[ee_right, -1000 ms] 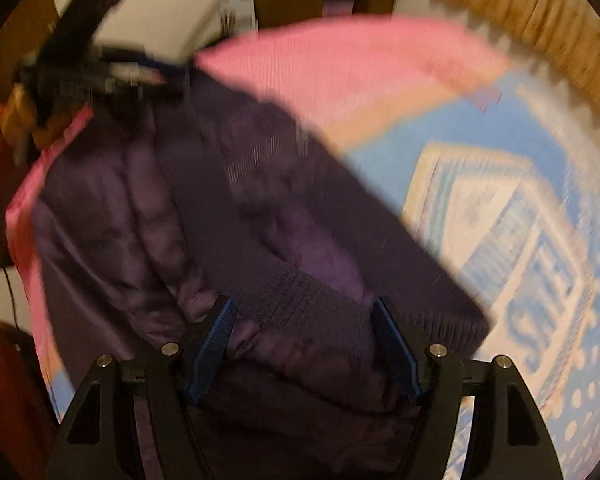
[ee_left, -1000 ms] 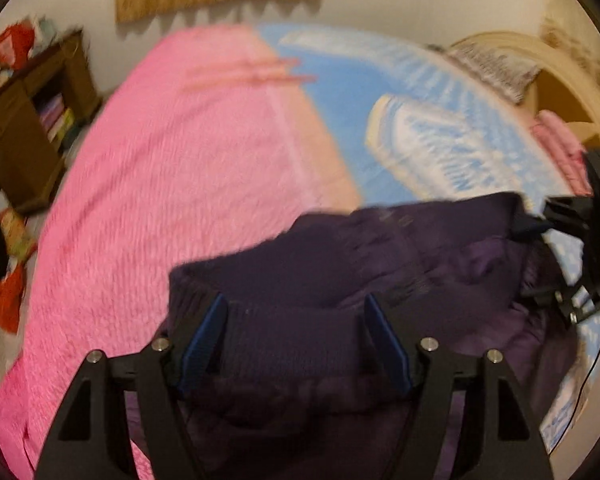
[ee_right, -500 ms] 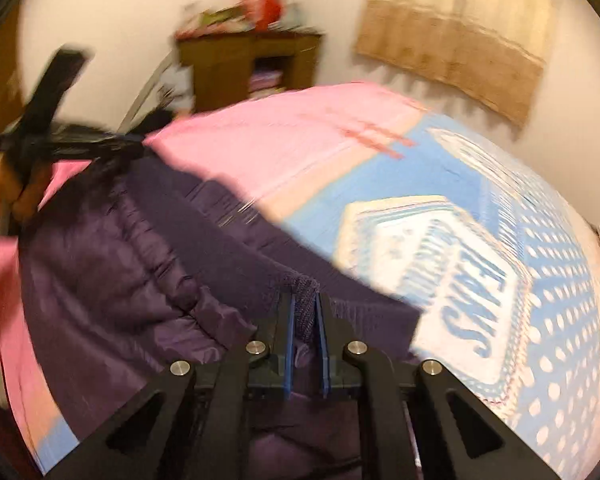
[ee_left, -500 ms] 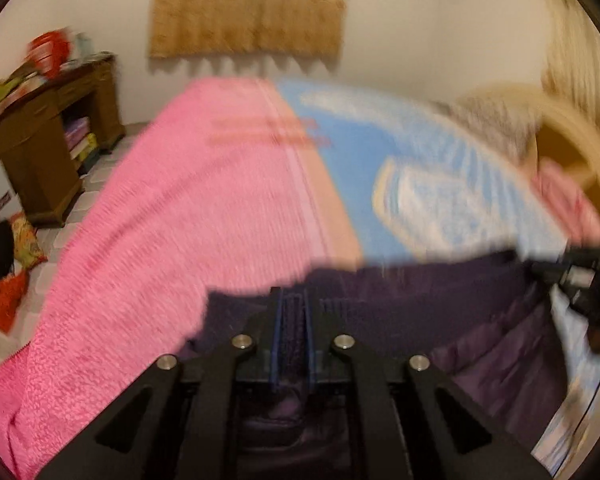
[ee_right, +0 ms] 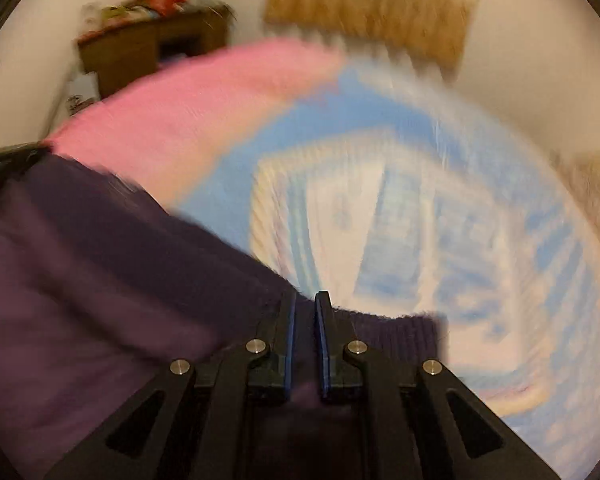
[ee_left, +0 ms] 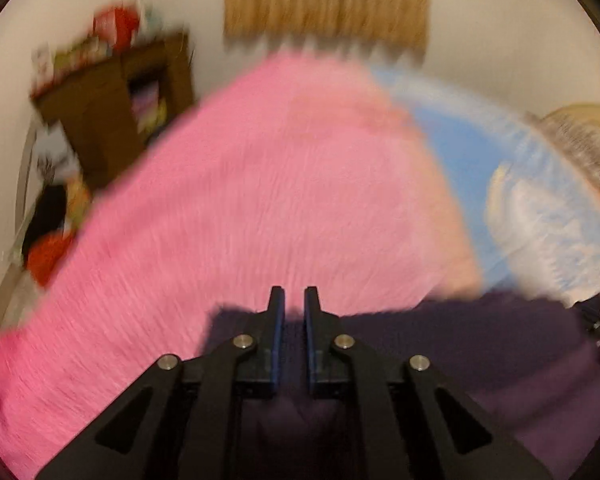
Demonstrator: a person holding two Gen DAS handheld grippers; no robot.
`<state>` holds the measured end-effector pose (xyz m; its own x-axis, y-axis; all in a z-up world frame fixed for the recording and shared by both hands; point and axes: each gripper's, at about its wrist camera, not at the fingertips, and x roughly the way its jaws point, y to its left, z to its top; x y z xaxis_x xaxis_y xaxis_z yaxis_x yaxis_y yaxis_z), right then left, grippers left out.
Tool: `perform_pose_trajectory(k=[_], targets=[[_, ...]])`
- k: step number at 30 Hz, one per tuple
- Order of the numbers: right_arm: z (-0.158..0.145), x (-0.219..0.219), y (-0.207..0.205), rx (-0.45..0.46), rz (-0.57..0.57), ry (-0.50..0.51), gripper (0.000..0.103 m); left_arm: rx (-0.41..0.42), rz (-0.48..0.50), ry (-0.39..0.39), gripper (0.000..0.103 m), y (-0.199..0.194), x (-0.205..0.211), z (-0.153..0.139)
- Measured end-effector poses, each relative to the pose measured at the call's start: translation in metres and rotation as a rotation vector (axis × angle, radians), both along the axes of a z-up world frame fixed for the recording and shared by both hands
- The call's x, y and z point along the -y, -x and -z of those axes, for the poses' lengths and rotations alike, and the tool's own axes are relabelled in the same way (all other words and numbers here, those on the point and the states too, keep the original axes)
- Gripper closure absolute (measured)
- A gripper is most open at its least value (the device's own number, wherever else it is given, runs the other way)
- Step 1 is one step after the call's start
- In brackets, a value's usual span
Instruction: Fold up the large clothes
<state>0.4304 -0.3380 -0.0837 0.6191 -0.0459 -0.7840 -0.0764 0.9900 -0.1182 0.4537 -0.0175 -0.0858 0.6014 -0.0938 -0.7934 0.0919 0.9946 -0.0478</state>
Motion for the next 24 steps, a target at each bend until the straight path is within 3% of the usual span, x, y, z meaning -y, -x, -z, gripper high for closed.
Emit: perform_pose_trajectory(k=[4, 8, 13, 15, 17, 20, 22, 24], targets=[[0.002, 0.037, -0.005, 0.002, 0.025, -0.243, 0.095, -0.004, -0.035, 0.005, 0.09, -0.002, -0.008, 0.008], [0.001, 0.034, -0.002, 0.013, 0.027, -0.234, 0.095, -0.009, -0.044, -0.051, 0.09, -0.005, -0.002, 0.012], [-0.001, 0.035, -0.004, 0.012, 0.032, -0.245, 0.095, -0.008, -0.05, -0.057, 0.09, -0.01, 0.003, 0.014], [-0.006, 0.034, -0.006, -0.024, 0.027, -0.231, 0.095, -0.005, -0.054, -0.077, 0.089, -0.008, 0.001, 0.013], [-0.03, 0.037, 0.006, 0.014, 0.07, -0.199, 0.095, 0.0, -0.057, -0.099, 0.089, -0.006, 0.002, 0.012], [-0.069, 0.044, 0.04, 0.131, 0.12, -0.254, 0.095, 0.0, -0.059, -0.101, 0.089, -0.004, -0.001, 0.009], [-0.082, 0.035, 0.06, 0.127, 0.118, -0.27, 0.095, -0.001, -0.059, -0.105, 0.089, -0.004, 0.0, 0.009], [-0.078, 0.015, 0.074, 0.066, 0.071, -0.295, 0.095, -0.001, -0.061, -0.109, 0.089, -0.004, 0.001, 0.009]])
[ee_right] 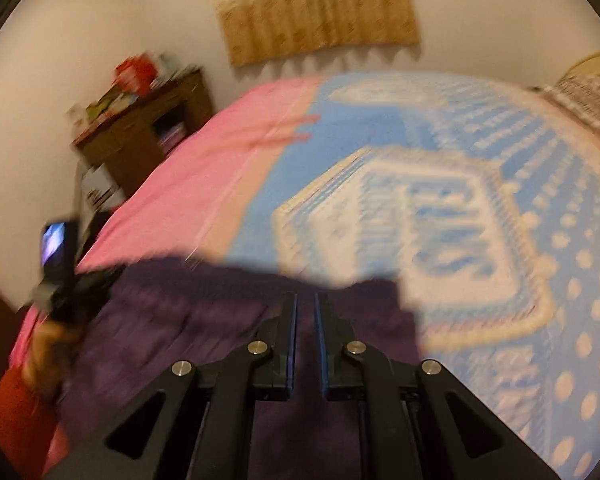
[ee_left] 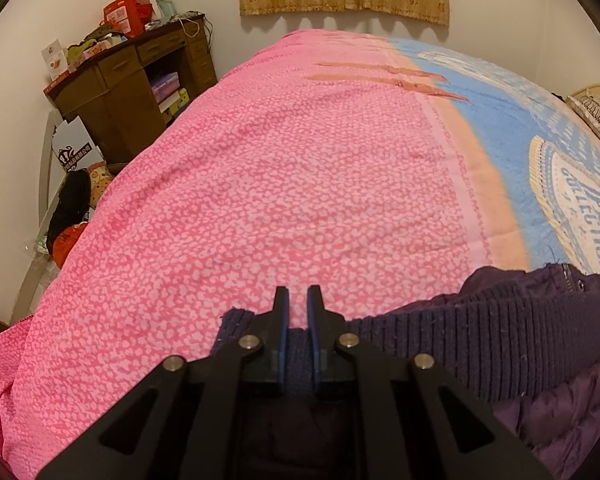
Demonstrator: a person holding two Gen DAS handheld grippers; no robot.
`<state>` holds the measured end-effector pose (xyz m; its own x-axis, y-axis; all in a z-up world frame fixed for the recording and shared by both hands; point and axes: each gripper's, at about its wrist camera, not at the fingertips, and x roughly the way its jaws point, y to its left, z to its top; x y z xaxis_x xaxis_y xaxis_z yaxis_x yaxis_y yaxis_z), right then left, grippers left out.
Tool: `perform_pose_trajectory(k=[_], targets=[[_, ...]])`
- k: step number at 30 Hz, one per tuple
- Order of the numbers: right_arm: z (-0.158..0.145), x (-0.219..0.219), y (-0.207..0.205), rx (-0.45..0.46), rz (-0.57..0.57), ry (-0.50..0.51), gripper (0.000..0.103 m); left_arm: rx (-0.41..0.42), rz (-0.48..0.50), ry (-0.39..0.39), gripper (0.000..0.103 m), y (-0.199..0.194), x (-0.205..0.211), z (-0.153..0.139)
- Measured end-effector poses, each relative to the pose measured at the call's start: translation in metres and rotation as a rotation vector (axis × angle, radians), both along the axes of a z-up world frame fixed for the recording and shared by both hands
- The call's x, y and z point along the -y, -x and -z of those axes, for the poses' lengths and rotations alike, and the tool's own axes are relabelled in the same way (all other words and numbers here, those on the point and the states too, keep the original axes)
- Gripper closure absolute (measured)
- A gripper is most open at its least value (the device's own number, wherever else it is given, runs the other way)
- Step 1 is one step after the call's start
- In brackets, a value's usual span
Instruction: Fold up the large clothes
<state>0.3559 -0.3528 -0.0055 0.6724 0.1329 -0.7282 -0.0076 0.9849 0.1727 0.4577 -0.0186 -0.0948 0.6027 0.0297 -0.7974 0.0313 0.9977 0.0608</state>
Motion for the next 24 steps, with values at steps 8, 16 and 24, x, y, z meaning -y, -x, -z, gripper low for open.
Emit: perform_pose_trajectory(k=[8, 16, 24], targets=[[0.071, -0.014, 0.006, 0.007, 0.013, -0.019, 0.096, -0.003, -0.012, -0.035, 0.089, 0.0, 0.005, 0.0], [0.076, -0.001, 0.023, 0.058, 0.057, -0.124, 0.098, -0.015, -0.006, -0.013, 0.088, 0.001, 0.002, -0.003], [0.08, 0.004, 0.024, 0.063, 0.057, -0.119, 0.098, 0.113, 0.013, 0.042, 0.045, 0.075, -0.005, -0.069]])
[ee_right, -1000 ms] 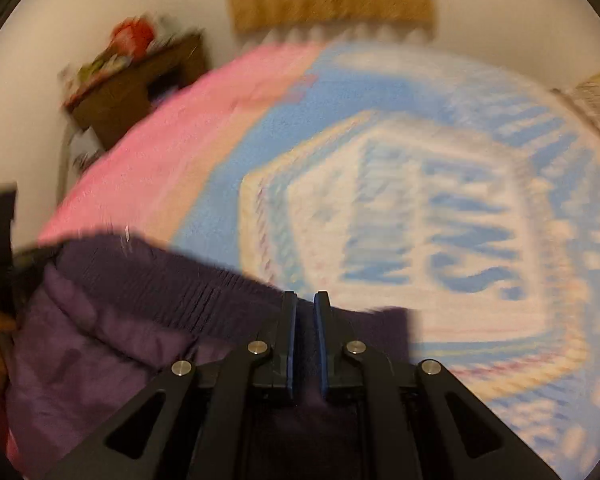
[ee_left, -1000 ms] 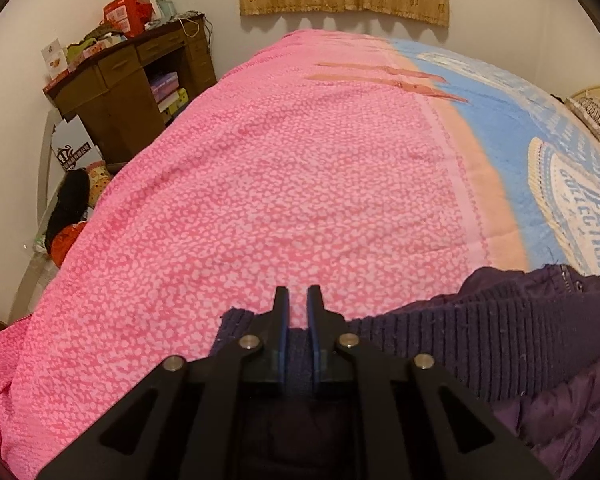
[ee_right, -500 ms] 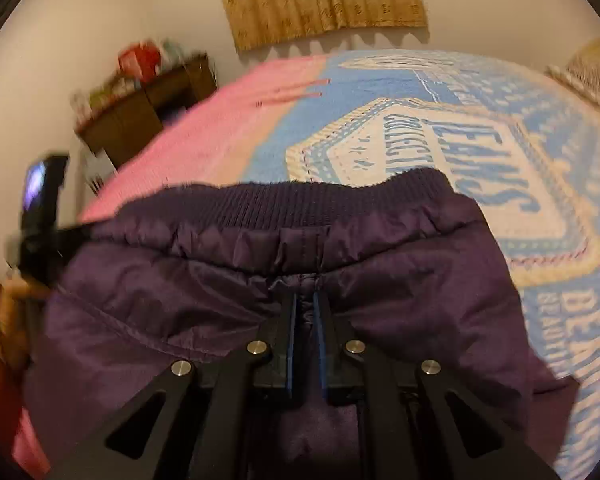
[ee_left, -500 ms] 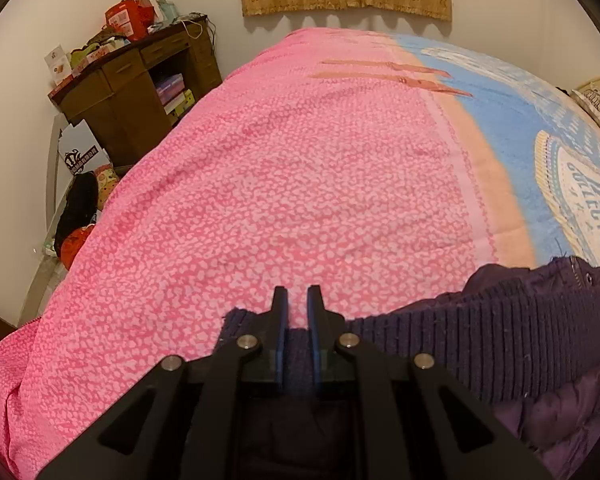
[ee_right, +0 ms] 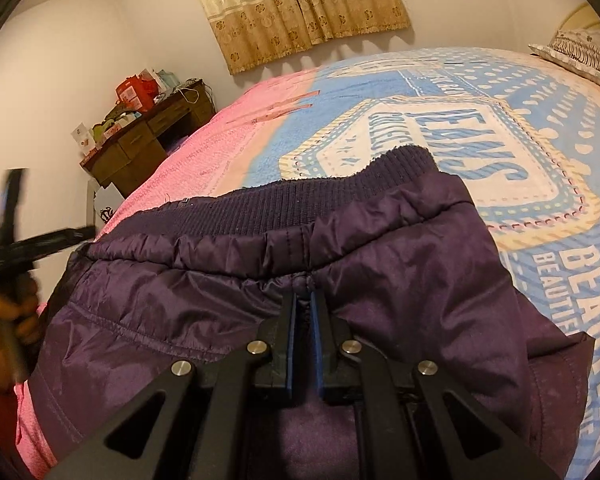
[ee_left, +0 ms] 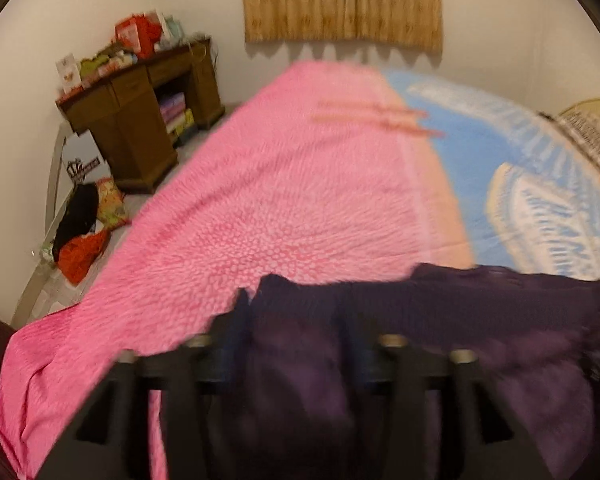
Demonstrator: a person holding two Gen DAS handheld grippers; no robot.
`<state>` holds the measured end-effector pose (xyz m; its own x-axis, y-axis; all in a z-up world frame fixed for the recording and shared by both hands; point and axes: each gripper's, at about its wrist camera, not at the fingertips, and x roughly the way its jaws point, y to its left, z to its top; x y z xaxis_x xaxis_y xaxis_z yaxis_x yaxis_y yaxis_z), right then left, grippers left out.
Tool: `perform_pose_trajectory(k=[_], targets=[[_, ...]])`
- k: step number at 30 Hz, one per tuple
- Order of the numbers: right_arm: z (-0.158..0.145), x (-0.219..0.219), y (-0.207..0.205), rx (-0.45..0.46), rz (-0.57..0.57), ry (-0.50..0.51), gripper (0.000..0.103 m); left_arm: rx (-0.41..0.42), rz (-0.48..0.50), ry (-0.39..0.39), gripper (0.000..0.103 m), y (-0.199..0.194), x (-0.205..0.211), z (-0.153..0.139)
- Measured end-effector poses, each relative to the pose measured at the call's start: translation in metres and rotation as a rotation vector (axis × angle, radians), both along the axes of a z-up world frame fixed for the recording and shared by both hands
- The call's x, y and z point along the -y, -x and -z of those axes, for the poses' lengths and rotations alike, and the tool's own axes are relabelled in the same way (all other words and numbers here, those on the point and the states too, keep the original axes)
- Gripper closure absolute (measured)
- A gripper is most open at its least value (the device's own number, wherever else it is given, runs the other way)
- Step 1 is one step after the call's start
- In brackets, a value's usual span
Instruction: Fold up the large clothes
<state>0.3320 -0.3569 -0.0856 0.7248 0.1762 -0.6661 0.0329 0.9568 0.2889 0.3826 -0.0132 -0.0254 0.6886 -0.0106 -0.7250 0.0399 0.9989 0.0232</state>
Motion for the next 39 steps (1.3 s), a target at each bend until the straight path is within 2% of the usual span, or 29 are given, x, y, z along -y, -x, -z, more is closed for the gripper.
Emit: perform_pose_trajectory(k=[4, 6, 8, 9, 10, 12, 15, 16, 17, 19, 26, 28, 29, 31, 33, 35, 36, 37, 39], targets=[[-0.002, -0.005, 0.0, 0.0, 0.013, 0.046, 0.098, 0.056, 0.119, 0.077, 0.042, 0.061, 0.026, -0.02], [-0.006, -0.019, 0.003, -0.012, 0.042, 0.145, 0.098, 0.054, 0.17, 0.102, 0.038, 0.081, 0.046, -0.012], [-0.02, -0.042, 0.01, -0.04, 0.101, 0.325, 0.094, 0.043, 0.178, 0.093, 0.038, 0.09, 0.06, 0.004], [-0.027, -0.049, 0.018, -0.021, 0.118, 0.365, 0.094, 0.018, 0.176, 0.101, 0.038, 0.089, 0.063, 0.014], [-0.036, -0.055, 0.03, 0.022, 0.114, 0.365, 0.094, -0.022, 0.167, 0.119, 0.038, 0.087, 0.065, 0.03], [-0.041, -0.058, 0.046, 0.033, 0.111, 0.353, 0.094, -0.008, 0.144, 0.121, 0.038, 0.091, 0.067, 0.043], [-0.023, -0.039, 0.058, -0.003, 0.146, 0.322, 0.094, 0.07, 0.159, 0.041, 0.037, 0.106, 0.079, 0.047], [-0.014, -0.03, 0.062, 0.008, 0.155, 0.296, 0.094, 0.091, 0.172, 0.009, 0.036, 0.108, 0.084, 0.05], [-0.005, -0.019, 0.069, 0.058, 0.159, 0.252, 0.094, 0.112, 0.181, -0.014, 0.036, 0.11, 0.089, 0.053], [-0.001, -0.012, 0.072, 0.077, 0.164, 0.204, 0.094, 0.125, 0.178, -0.045, 0.036, 0.11, 0.092, 0.056], [0.0, -0.017, 0.071, 0.071, 0.169, 0.226, 0.094, 0.112, 0.177, -0.058, 0.035, 0.108, 0.091, 0.058], [-0.006, -0.019, 0.07, 0.031, 0.171, 0.232, 0.094, 0.114, 0.175, -0.057, 0.035, 0.109, 0.09, 0.058], [-0.014, -0.02, 0.073, 0.012, 0.19, 0.233, 0.094, 0.115, 0.175, -0.052, 0.035, 0.108, 0.091, 0.058], [-0.034, -0.027, 0.092, 0.068, 0.231, 0.171, 0.093, 0.117, 0.18, -0.02, 0.035, 0.111, 0.087, 0.055], [-0.047, -0.04, 0.108, 0.11, 0.181, 0.106, 0.093, 0.108, 0.199, 0.039, 0.036, 0.12, 0.075, 0.048], [-0.053, -0.062, 0.117, 0.126, 0.128, 0.126, 0.093, 0.123, 0.219, 0.104, 0.035, 0.139, 0.061, 0.034], [-0.054, -0.075, 0.121, 0.136, 0.091, 0.13, 0.093, 0.141, 0.219, 0.131, 0.032, 0.154, 0.051, 0.026], [-0.053, -0.088, 0.122, 0.14, 0.046, 0.127, 0.093, 0.154, 0.21, 0.148, 0.023, 0.164, 0.043, 0.02], [-0.045, -0.11, 0.118, 0.127, -0.015, 0.145, 0.093, 0.2, 0.149, 0.183, 0.013, 0.188, 0.013, 0.011]])
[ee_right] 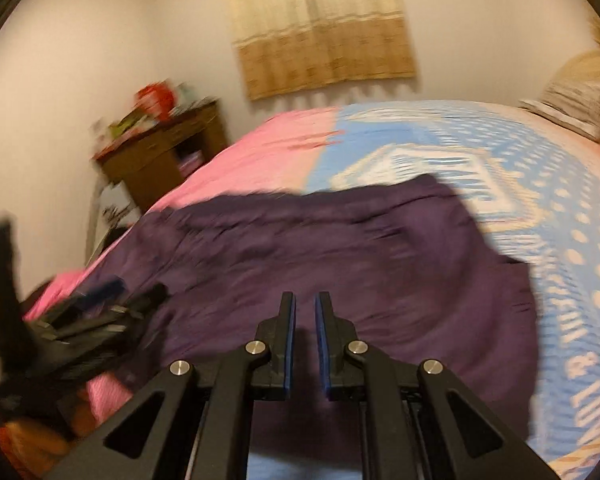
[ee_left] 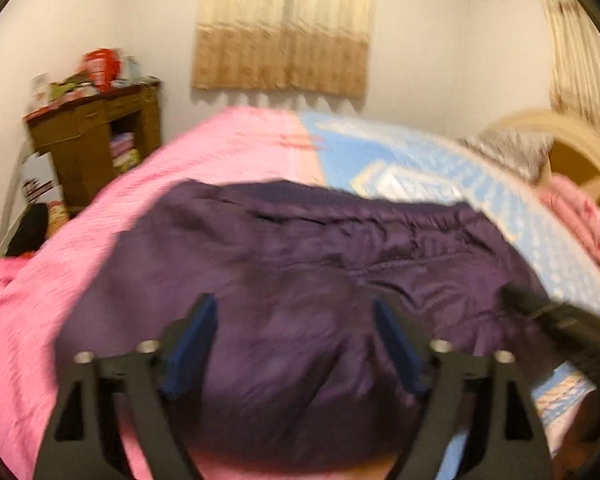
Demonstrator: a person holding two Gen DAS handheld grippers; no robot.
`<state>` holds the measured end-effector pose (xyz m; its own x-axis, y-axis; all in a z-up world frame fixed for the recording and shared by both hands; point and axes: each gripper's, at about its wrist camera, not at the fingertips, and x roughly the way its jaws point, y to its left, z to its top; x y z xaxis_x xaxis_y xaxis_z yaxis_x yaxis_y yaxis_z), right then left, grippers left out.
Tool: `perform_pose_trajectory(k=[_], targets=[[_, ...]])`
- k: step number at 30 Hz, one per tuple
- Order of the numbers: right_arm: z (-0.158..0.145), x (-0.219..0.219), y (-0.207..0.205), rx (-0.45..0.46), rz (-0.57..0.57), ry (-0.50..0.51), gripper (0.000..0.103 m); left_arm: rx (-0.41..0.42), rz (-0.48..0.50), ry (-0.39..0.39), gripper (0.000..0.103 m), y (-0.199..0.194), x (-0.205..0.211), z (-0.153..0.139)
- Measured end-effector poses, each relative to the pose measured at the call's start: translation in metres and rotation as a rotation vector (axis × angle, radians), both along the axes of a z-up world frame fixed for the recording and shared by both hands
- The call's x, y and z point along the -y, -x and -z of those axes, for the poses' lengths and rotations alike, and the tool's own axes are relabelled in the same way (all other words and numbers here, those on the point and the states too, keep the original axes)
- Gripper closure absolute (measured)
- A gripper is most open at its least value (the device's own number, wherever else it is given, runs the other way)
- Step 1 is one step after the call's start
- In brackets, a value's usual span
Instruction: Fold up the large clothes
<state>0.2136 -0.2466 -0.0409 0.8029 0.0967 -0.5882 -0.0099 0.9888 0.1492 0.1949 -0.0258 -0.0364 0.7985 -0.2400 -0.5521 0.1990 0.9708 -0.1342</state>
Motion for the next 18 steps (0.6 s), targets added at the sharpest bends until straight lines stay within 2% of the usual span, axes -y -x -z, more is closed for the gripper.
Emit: perform_pose_trajectory(k=[2, 4, 8, 10, 13, 18], targets=[[0.017, -0.018, -0.01, -0.04, -0.036, 0.013, 0.093, 0.015, -0.075, 0.03, 0.012, 0.014, -0.029, -0.003], [0.035, -0.024, -0.019, -0.079, -0.023, 0.025, 0.093, 0.004, -0.148, 0.062, 0.012, 0.022, -0.057, 0.0], [0.052, -0.024, -0.019, -0.039, -0.026, 0.043, 0.093, -0.097, -0.257, 0.184, 0.012, 0.026, -0.097, 0.028], [0.049, -0.027, -0.02, -0.053, -0.022, 0.066, 0.093, -0.135, -0.306, 0.256, 0.012, 0.027, -0.106, 0.042], [0.036, -0.034, -0.02, -0.09, -0.012, 0.111, 0.093, -0.136, -0.319, 0.368, 0.012, 0.033, -0.109, 0.052], [0.0, -0.045, -0.015, 0.022, -0.022, 0.018, 0.093, -0.125, -0.317, 0.492, 0.011, 0.022, -0.099, 0.055]])
